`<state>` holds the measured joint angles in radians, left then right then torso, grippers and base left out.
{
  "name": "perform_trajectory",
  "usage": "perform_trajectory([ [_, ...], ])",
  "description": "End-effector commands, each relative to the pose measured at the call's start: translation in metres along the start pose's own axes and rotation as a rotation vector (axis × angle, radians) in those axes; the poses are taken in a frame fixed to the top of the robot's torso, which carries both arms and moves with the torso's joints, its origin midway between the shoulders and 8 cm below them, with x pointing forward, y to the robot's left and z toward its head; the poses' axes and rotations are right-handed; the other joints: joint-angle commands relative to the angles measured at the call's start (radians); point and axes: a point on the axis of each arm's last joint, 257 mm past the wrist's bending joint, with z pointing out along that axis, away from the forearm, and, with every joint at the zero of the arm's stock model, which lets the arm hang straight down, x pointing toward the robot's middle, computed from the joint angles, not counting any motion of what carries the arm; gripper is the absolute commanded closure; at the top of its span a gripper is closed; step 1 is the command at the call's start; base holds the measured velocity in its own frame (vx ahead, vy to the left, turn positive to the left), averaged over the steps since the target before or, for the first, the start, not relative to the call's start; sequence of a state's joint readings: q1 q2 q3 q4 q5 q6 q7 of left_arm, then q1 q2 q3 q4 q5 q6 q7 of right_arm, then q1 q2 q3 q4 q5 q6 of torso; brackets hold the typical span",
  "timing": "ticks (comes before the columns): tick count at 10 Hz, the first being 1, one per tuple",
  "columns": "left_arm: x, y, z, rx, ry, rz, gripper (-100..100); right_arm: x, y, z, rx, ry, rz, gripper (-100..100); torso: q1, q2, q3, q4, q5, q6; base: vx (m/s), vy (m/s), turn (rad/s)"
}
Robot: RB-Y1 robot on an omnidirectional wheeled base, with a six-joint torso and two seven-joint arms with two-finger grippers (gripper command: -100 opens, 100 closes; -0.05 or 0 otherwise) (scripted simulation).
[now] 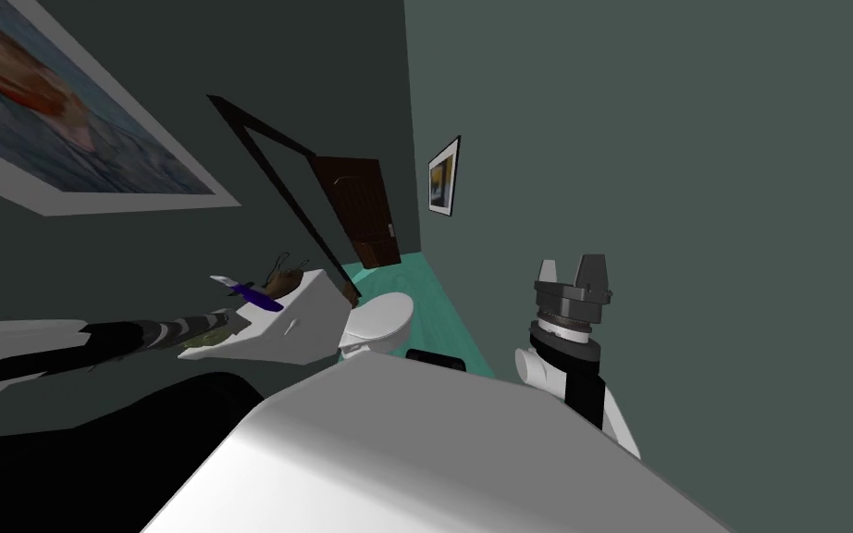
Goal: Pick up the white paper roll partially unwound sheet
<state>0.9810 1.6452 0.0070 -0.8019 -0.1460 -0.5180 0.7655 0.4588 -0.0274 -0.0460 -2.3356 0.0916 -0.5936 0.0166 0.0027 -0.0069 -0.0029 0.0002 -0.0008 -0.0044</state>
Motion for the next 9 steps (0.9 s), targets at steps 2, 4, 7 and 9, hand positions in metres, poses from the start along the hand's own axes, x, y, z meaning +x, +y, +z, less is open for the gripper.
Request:
perform_trajectory([
  [2,-0.009,-0.029,0.002,0.062,0.001,0.065,100,0.0,0.0,0.0,0.0,0.0,0.0,0,-0.001,-0.002,-0.001,0.0,0.0,0.003,0.187,-0.002,0.292],
  [4,-0.012,-0.038,0.002,0.084,0.001,0.09,100,0.0,0.0,0.0,0.0,0.0,0.0,0,-0.002,0.0,0.0,0.001,-0.001,0.002,0.126,-0.027,0.211],
  [7,-0.017,-0.058,0.002,0.127,-0.001,0.139,100,0.0,0.0,0.0,0.0,0.0,0.0,0,-0.005,0.004,0.003,0.002,-0.003,0.0,0.107,-0.034,0.21],
  [9,-0.017,-0.055,0.0,0.123,0.001,0.137,0,0.0,0.0,0.0,0.0,0.0,0.0,0,-0.003,0.008,0.005,0.003,-0.003,0.004,0.019,-0.006,0.006],
])
